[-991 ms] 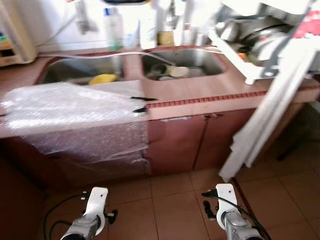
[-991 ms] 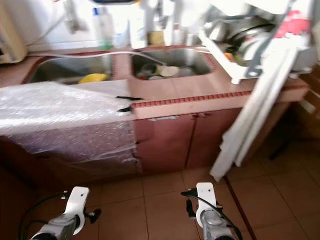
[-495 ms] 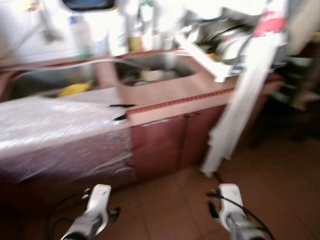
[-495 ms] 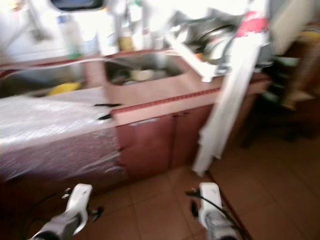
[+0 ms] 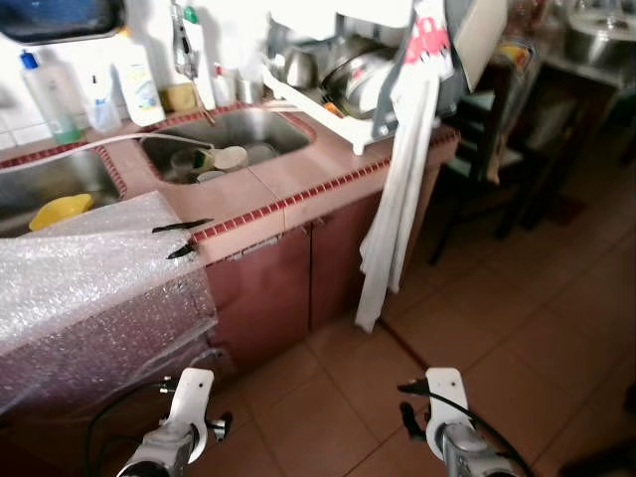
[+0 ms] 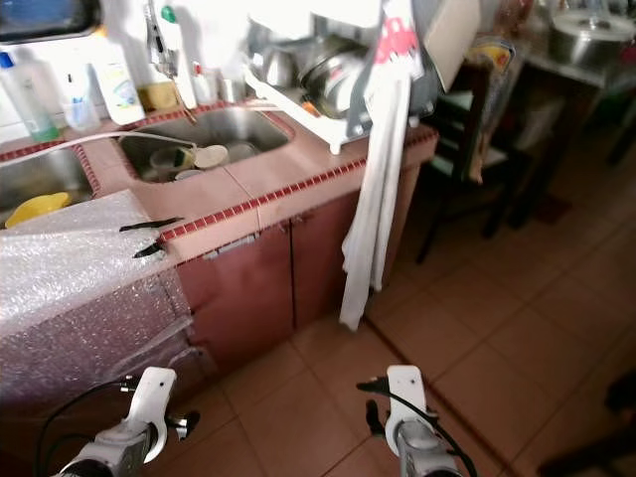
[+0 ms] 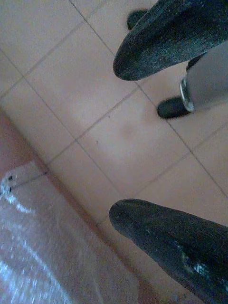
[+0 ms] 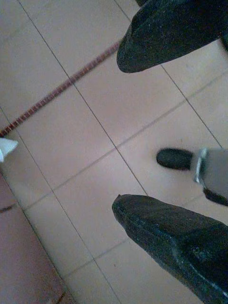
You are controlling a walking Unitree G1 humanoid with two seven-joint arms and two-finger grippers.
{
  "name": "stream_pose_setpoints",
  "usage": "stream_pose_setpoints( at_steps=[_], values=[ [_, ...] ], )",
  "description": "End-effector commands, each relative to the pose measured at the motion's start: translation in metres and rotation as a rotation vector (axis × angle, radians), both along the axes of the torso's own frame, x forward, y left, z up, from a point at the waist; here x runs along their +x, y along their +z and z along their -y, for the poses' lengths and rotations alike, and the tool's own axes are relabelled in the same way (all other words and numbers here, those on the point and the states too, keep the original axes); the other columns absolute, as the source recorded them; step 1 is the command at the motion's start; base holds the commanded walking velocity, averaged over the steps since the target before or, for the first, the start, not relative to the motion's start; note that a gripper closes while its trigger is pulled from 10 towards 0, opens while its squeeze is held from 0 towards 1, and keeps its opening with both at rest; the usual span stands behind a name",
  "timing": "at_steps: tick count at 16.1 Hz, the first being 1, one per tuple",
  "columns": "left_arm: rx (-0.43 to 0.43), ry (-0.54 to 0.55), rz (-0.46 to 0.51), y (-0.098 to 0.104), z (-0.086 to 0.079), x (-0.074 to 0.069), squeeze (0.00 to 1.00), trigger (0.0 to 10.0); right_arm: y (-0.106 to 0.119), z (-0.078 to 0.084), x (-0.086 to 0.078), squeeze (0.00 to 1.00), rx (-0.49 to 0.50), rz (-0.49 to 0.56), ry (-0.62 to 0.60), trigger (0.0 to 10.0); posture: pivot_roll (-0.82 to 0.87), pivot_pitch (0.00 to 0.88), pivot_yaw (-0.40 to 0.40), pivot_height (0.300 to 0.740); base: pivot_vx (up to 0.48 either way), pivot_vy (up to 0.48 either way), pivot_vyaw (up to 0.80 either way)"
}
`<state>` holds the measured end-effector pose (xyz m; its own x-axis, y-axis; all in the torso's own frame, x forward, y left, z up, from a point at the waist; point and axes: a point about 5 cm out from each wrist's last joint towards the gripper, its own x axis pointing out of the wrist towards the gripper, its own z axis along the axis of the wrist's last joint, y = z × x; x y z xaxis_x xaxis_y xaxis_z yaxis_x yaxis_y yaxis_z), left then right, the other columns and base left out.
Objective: Kitchen organization
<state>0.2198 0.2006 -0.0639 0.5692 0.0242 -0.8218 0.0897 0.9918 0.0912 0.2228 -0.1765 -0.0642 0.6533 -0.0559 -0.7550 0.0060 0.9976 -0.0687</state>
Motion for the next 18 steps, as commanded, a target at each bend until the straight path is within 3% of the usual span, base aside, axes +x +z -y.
stream_pose_setpoints(
  at_steps=[1,4,8,18],
  values=[
    [0.004,-0.007,0.015,0.0021,-0.0003,0.0033,0.0,10.0,0.0035,0.0035,0.0049,0.0,-0.009,0.017,0.0,10.0,-0.01,0.0,0.055,0.74,0.0,0.0,0.0],
    [0.011,-0.015,0.014,0.0021,-0.0008,0.0031,0.0,10.0,0.0041,0.0017,0.0059,0.0,-0.012,0.022,0.03,10.0,-0.01,0.0,0.057,0.74,0.0,0.0,0.0],
    [0.009,-0.023,0.017,0.0026,0.0006,0.0043,0.0,10.0,0.0038,0.0013,0.0055,0.0,-0.018,0.019,0.033,10.0,-0.02,0.0,0.065,0.74,0.0,0.0,0.69],
    [0.002,-0.01,0.019,0.0022,0.0046,0.0048,0.0,10.0,0.0048,0.0034,0.007,0.0,-0.059,0.008,0.1,10.0,-0.02,0.0,0.025,0.74,0.0,0.0,0.0]
  ],
)
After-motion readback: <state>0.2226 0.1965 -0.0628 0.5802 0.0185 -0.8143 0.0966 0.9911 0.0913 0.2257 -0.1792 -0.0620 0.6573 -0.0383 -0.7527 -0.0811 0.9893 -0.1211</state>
